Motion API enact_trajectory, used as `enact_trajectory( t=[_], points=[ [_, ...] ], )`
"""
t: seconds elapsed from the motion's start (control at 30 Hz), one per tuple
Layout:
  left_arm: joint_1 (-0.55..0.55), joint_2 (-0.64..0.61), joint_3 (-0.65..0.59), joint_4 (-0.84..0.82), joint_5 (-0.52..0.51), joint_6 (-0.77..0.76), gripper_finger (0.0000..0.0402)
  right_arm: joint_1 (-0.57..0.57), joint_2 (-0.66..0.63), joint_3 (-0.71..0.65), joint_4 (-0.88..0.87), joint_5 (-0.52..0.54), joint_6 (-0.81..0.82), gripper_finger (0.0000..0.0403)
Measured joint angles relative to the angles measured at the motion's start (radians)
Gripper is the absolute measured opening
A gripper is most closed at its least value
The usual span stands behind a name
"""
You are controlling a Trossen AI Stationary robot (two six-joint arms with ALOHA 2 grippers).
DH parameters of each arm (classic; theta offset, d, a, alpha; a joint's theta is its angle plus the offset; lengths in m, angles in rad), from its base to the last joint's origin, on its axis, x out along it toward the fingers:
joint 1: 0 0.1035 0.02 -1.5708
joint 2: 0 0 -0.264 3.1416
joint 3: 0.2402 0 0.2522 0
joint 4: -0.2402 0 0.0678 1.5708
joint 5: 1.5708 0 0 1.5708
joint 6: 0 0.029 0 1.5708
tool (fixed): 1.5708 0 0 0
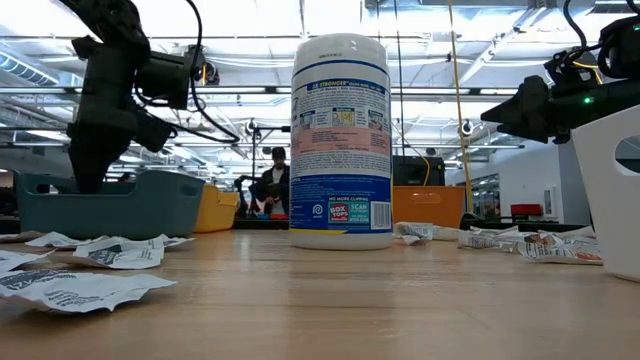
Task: Pick & Place First Aid Supplies
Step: Put the blue pad into the blue bin
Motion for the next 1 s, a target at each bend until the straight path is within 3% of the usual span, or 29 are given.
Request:
enact_trajectory(
  t=[0.23, 0.47, 0.8, 0.87, 1.0],
  points=[
    [0.000, -0.001, 0.000, -0.007, 0.086, 0.063, 0.0236, 0.000, 0.000, 0.000, 0.000, 0.000, 0.000, 0.0357],
    [0.000, -0.001, 0.000, -0.005, 0.180, 0.090, 0.0297, 0.000, 0.000, 0.000, 0.039, -0.011, 0.092, 0.0357],
    [0.000, -0.001, 0.001, -0.004, 0.272, 0.033, 0.0307, 0.000, 0.000, 0.006, 0.303, 0.005, 0.133, 0.0357],
    [0.000, -0.001, 0.006, -0.005, 0.301, 0.032, 0.0301, 0.001, 0.010, 0.046, 0.245, 0.000, 0.135, 0.0357],
    [0.000, -0.001, 0.034, -0.006, 0.344, 0.029, 0.0290, 0.000, 0.123, 0.228, -0.083, -0.007, 0.135, 0.0357]
  ],
)
